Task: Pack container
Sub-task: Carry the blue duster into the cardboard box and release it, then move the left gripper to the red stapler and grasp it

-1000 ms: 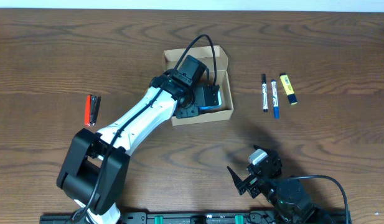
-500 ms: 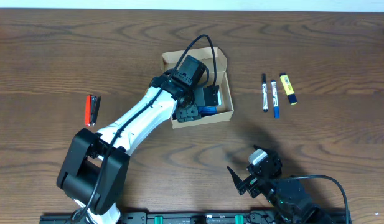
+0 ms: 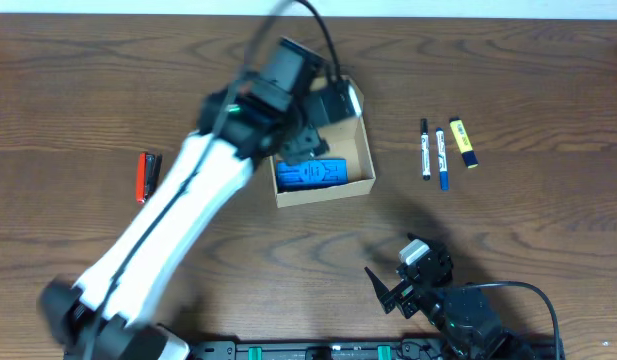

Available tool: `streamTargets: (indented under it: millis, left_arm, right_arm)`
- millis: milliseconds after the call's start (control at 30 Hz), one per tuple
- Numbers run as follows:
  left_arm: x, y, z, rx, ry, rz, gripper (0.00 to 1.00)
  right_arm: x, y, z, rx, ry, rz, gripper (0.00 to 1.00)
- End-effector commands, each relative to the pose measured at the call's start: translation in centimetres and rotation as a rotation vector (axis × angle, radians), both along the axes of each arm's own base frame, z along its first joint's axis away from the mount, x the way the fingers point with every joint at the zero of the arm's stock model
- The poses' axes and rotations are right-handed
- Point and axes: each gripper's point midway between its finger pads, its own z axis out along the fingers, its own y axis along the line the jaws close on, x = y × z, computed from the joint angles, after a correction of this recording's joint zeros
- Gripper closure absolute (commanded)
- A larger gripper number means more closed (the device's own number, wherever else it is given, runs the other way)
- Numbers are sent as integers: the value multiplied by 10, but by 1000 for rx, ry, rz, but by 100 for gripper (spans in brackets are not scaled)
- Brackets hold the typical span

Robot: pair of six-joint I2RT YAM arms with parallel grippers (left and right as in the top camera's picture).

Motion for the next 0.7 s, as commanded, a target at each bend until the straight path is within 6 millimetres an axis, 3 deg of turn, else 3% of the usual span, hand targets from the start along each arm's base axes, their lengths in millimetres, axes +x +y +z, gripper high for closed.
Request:
streamTargets:
  millis: [0,200,333,533,667]
  left_arm:
    - [-2,45,25,4,-29,193,11]
    - [-19,127,21,-19,105,490,11]
    - [-14,176,15,-55,154,628,3]
    - [-5,233,7,-172,201,834,3]
    - [6,259,-5,-238,214,912,5]
  right_arm:
    - [-2,2,0,-7,-11,18,1]
    - [-2,2,0,-8,-11,18,1]
    - [-2,2,0,-7,-11,18,1]
    - [-2,2,0,-7,-11,18,1]
    - [-2,2,0,-7,-11,18,1]
